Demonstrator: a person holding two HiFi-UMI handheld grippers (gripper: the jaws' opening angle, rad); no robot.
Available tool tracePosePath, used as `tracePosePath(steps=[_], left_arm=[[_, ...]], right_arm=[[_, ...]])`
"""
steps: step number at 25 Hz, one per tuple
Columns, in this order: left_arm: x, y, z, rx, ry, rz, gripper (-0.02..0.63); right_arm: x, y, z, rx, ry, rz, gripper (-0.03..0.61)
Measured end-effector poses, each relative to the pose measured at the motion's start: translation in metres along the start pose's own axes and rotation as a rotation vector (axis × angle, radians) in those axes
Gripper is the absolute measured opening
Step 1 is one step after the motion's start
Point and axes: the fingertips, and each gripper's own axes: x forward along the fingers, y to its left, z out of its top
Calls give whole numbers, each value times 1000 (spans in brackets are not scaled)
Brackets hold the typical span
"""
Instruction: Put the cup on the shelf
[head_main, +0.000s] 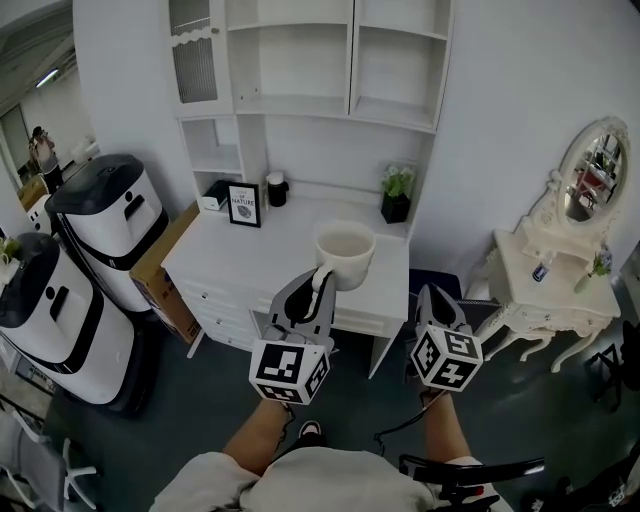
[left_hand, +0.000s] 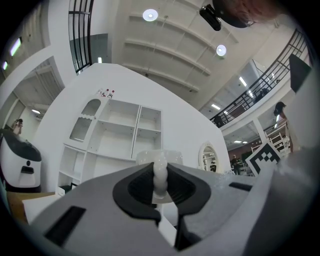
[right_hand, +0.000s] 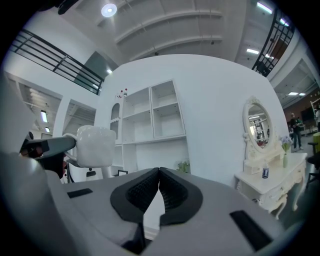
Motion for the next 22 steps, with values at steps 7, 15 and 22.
tracePosePath(steps=[7,15,22], left_arm=[[32,10,-7,15,-6,-16,48],[90,42,-18,17,-30,-42,48],[149,77,-30,1,-27,-58,48]], right_arm=[[31,-13,-2,18,-5,-11,23],[97,-22,5,17,-15,-28,23],[156,-31,9,10,-1,-49,23]])
